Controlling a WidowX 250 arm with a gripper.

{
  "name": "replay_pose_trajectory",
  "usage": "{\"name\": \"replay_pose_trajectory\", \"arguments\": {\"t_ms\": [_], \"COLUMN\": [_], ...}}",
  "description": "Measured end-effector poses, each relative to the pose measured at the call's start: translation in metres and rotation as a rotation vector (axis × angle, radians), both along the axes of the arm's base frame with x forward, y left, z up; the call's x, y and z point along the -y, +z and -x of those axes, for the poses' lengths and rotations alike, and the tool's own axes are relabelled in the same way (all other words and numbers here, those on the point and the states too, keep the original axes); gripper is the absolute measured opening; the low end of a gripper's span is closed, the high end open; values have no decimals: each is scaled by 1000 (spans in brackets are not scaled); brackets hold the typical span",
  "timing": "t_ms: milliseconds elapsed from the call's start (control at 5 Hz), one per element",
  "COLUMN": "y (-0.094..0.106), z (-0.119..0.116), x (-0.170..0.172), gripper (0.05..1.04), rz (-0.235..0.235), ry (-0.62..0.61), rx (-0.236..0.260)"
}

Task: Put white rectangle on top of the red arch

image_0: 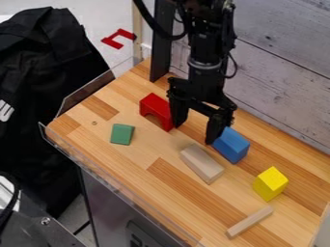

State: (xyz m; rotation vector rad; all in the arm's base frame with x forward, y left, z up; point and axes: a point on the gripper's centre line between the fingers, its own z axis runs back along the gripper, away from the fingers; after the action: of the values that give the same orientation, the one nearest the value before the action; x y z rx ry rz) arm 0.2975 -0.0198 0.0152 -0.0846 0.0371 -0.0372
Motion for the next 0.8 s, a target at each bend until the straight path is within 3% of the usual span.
{"name": "replay_pose_trajectory", "arguments": {"t_ms": [200,400,600,800], "y": [-10,-13,-11,2], "z": [6,8,8,-5], "x": [0,-1,-2,2], "gripper": [999,999,999,999], "rz": [-1,-27,-106,-178], "ry": [6,125,357,466], "rx": [-36,-43,-52,-20]}}
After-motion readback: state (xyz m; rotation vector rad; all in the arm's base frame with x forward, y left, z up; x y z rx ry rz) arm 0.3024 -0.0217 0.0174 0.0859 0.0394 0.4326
